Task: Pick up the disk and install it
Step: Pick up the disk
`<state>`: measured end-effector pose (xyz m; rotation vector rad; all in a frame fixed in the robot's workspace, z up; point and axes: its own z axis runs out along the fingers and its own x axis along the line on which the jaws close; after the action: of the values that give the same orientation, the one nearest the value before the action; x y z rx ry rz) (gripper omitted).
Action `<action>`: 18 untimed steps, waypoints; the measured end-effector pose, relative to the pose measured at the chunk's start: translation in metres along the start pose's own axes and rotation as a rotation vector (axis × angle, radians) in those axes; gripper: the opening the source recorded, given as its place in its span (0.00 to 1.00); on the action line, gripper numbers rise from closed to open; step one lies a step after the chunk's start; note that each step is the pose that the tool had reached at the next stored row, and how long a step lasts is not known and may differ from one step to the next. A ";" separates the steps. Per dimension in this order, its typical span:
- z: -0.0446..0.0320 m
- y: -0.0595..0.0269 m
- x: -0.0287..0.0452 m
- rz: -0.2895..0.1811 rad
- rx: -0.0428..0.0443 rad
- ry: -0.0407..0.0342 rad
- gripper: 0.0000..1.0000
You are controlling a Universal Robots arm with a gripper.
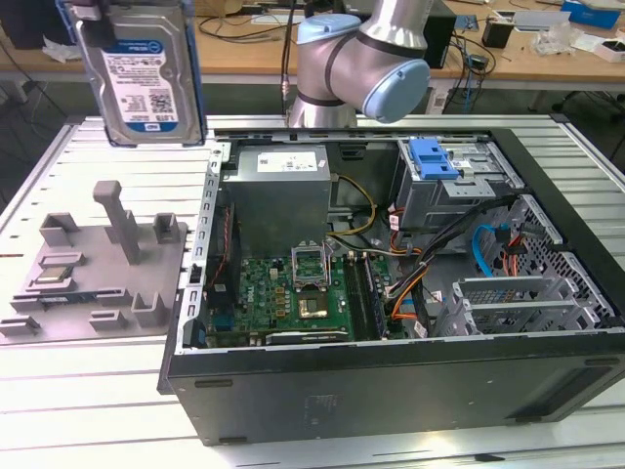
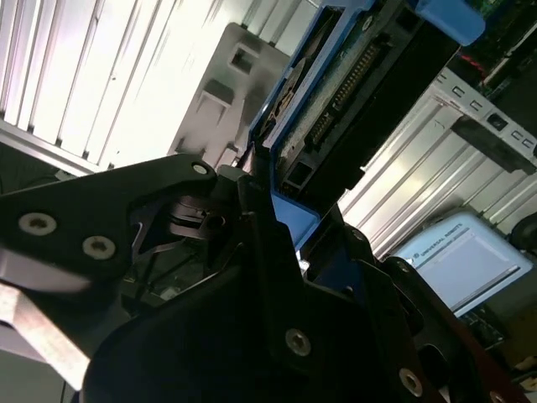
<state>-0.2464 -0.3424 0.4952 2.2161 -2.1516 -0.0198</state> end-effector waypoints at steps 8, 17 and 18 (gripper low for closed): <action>-0.0018 -0.0448 0.0094 0.000 -0.0068 -0.0003 0.37; -0.0037 -0.0885 0.0199 0.000 -0.0109 -0.0004 0.37; -0.0042 -0.0942 0.0219 0.000 -0.0111 -0.0003 0.37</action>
<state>-0.1515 -0.3615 0.4956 2.2105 -2.1460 -0.0320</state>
